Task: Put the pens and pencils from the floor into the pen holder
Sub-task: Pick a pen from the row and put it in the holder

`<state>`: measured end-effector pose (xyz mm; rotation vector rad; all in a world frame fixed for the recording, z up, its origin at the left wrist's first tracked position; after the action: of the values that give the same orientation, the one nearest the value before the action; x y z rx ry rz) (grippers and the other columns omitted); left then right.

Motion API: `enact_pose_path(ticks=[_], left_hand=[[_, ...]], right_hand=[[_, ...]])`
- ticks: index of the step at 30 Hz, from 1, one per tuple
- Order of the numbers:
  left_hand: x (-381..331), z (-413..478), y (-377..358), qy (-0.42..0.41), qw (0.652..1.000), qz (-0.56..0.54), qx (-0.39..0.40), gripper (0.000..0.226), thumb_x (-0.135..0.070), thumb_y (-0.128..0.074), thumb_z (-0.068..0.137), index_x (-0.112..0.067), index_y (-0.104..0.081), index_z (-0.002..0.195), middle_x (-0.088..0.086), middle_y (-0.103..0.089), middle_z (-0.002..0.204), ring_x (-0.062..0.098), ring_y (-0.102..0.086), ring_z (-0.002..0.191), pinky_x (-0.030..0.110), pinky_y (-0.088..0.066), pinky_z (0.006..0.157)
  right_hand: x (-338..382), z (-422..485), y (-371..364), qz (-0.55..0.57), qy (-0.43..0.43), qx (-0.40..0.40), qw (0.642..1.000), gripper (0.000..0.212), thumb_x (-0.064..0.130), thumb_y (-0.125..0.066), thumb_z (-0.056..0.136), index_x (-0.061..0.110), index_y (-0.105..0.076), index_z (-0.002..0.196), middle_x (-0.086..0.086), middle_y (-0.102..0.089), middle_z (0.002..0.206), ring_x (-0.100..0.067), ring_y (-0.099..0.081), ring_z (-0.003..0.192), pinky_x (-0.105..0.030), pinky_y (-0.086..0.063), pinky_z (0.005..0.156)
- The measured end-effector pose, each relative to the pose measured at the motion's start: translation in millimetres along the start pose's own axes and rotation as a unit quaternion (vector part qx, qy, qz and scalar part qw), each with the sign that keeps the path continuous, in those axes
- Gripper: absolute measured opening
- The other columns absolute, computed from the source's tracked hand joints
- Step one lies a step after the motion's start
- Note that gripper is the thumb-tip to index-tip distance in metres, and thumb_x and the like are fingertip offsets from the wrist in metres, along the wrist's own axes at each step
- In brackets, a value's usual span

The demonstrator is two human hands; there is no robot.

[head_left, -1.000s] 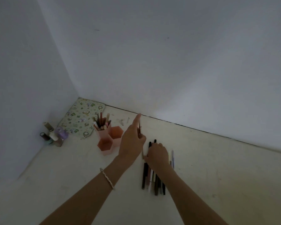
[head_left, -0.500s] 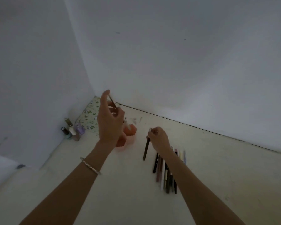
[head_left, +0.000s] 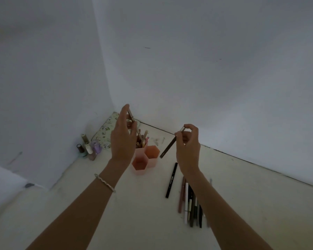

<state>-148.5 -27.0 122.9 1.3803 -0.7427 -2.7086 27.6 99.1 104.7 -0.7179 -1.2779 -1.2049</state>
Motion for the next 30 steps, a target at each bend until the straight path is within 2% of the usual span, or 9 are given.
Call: enact_pose_path(ticks=[4, 7, 9, 12, 15, 18, 22, 25, 30], left_hand=[[12.0, 1.8, -2.4, 0.013, 1.0, 0.019, 0.022, 0.06, -0.017, -0.057, 0.096, -0.042, -0.026, 0.141, 0.001, -0.066, 0.112, 0.008, -0.066, 0.084, 0.024, -0.052, 0.074], [17.6, -7.4, -11.0, -0.034, 0.995, 0.059, 0.072, 0.039, -0.01, -0.062, 0.092, -0.023, -0.051, 0.127, 0.0, -0.065, 0.111, 0.014, -0.063, 0.097, 0.025, -0.047, 0.082], [19.6, -12.9, -13.5, -0.08, 0.987, 0.116, 0.076, 0.017, -0.009, -0.066, 0.088, -0.011, -0.068, 0.105, 0.008, -0.063, 0.117, 0.028, -0.058, 0.113, 0.035, -0.044, 0.094], [25.6, -11.6, -3.5, -0.04, 0.989, 0.134, 0.037, 0.025, -0.007, -0.059, 0.09, -0.008, -0.068, 0.114, 0.012, -0.06, 0.123, 0.03, -0.051, 0.12, 0.047, -0.041, 0.102], [23.9, -5.9, 7.0, -0.012, 0.994, 0.102, 0.03, 0.034, -0.001, -0.051, 0.088, -0.007, -0.061, 0.119, 0.01, -0.06, 0.119, 0.025, -0.049, 0.116, 0.044, -0.043, 0.1], [18.8, -1.5, 12.5, 0.006, 0.998, 0.063, 0.029, 0.037, 0.002, -0.051, 0.085, -0.007, -0.059, 0.12, 0.009, -0.059, 0.119, 0.024, -0.053, 0.112, 0.036, -0.046, 0.096], [12.0, -3.5, 13.3, 0.021, 0.999, 0.024, 0.042, 0.038, 0.002, -0.049, 0.086, -0.013, -0.058, 0.119, 0.002, -0.057, 0.117, 0.012, -0.059, 0.09, 0.029, -0.053, 0.074], [1.1, -12.5, 2.6, 0.013, 0.997, 0.006, 0.074, 0.034, -0.001, -0.051, 0.089, -0.016, -0.059, 0.117, -0.003, -0.059, 0.113, 0.005, -0.057, 0.086, 0.016, -0.047, 0.072], [-28.2, -54.6, -50.8, 0.003, 0.979, -0.018, 0.205, 0.036, -0.005, -0.051, 0.089, -0.021, -0.057, 0.12, -0.012, -0.058, 0.101, 0.001, -0.057, 0.083, 0.01, -0.046, 0.074]], right_hand=[[-0.5, -0.9, -3.2, 0.001, 0.008, -0.008, 1.0, 0.023, 0.016, -0.054, 0.096, 0.029, -0.048, 0.114, 0.005, -0.069, 0.079, 0.001, -0.059, 0.065, -0.008, -0.043, 0.059], [-1.2, -1.9, -6.9, 0.003, 0.005, -0.011, 1.0, 0.022, 0.018, -0.055, 0.096, 0.026, -0.049, 0.115, 0.004, -0.069, 0.082, 0.0, -0.058, 0.066, -0.012, -0.044, 0.061], [2.8, -2.6, -11.0, 0.006, 0.012, -0.012, 1.0, 0.021, 0.018, -0.056, 0.096, 0.026, -0.049, 0.114, 0.006, -0.067, 0.083, 0.001, -0.059, 0.067, -0.014, -0.045, 0.061], [17.9, -1.2, -23.1, 0.026, 0.033, -0.014, 0.999, 0.02, 0.018, -0.056, 0.097, 0.028, -0.048, 0.113, 0.014, -0.061, 0.101, -0.004, -0.065, 0.083, -0.015, -0.052, 0.069], [30.9, 1.1, -41.1, 0.029, 0.065, -0.015, 0.997, 0.019, 0.019, -0.055, 0.098, 0.028, -0.048, 0.112, 0.014, -0.062, 0.1, 0.0, -0.064, 0.088, -0.014, -0.052, 0.077], [27.6, -1.9, -63.6, -0.042, 0.105, 0.044, 0.993, 0.016, 0.02, -0.052, 0.1, 0.027, -0.047, 0.113, 0.017, -0.061, 0.094, -0.001, -0.063, 0.089, -0.014, -0.05, 0.08], [9.1, -13.0, -83.3, -0.19, 0.168, 0.126, 0.959, 0.017, 0.016, -0.053, 0.099, 0.014, -0.06, 0.114, -0.001, -0.067, 0.105, -0.017, -0.062, 0.099, -0.035, -0.052, 0.09], [4.0, -16.9, -75.8, -0.232, 0.216, 0.085, 0.945, 0.026, 0.011, -0.055, 0.092, 0.009, -0.066, 0.115, -0.007, -0.063, 0.121, -0.018, -0.053, 0.116, -0.033, -0.039, 0.103], [-6.3, -0.1, -20.6, -0.172, 0.148, -0.008, 0.974, 0.031, -0.004, -0.051, 0.088, 0.01, -0.063, 0.113, 0.0, -0.063, 0.111, -0.016, -0.059, 0.103, -0.035, -0.049, 0.093]])
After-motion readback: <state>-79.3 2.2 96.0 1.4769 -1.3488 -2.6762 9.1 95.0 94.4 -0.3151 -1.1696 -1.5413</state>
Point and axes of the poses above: each hand's wrist, its own z-axis towards the middle knuckle, its own y-axis out of the back of the hand, x = y × z, the point moved 5 cm from there along z, towards the middle knuckle
